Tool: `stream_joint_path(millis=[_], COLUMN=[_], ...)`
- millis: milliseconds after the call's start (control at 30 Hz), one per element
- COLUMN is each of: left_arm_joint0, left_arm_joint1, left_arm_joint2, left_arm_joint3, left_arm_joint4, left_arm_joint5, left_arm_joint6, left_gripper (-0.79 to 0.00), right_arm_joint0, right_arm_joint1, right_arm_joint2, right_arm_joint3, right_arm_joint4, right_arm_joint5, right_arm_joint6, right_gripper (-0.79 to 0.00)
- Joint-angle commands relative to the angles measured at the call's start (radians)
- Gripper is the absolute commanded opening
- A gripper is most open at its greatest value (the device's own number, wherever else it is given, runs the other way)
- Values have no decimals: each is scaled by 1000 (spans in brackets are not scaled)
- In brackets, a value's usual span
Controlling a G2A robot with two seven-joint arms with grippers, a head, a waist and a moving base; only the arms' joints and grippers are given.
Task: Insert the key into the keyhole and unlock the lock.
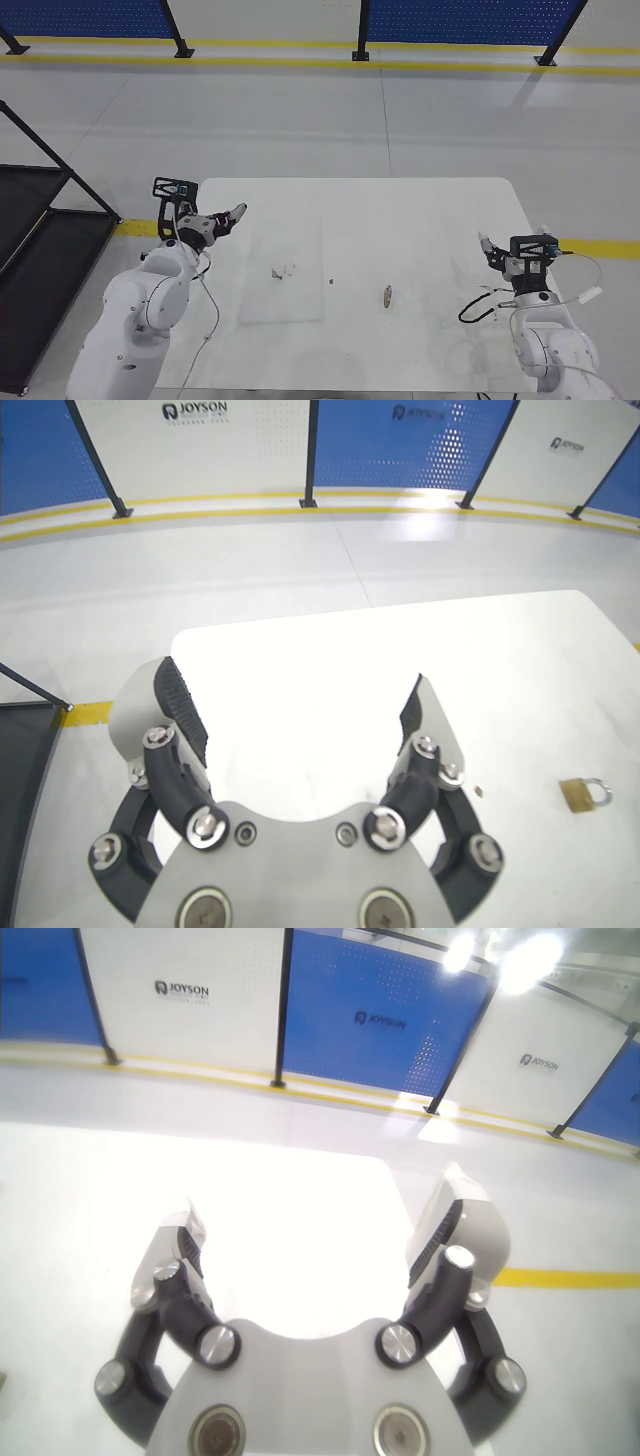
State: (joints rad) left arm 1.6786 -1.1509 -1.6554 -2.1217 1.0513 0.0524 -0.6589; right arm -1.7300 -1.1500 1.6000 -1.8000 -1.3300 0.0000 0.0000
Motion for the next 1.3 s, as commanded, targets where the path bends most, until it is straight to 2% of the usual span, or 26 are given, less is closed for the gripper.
stream_joint_path(millis=[0,233,367,533,800,1033,1267], left_arm_joint0=[-14,-89,-135,-185,-194,-196,-199], left_arm_joint1=[2,8,7,2,-5,-9,-11], left_arm_joint2=[1,54,114,172,240,273,289], left_arm_joint3=[-21,-38,-28,-4,58,149,181], left_arm_joint4=[-23,-8,41,-9,-84,-95,-105], left_arm_joint5=[3,91,168,223,267,291,305], left_arm_joint6=[-106,-479,-615,-740,-755,-690,-650], left_gripper=[0,0,0,0,0,0,0], right_arm_joint0=[0,0,0,0,0,0,0], right_arm_joint1=[0,0,0,0,0,0,0], right_arm_joint2=[0,0,0,0,0,0,0], right_arm_joint3=[0,0,0,0,0,0,0], right_arm_joint4=[0,0,0,0,0,0,0], right_arm_joint5=[0,0,0,0,0,0,0], right_arm_joint6=[0,0,0,0,0,0,0], right_gripper=[0,0,0,0,0,0,0])
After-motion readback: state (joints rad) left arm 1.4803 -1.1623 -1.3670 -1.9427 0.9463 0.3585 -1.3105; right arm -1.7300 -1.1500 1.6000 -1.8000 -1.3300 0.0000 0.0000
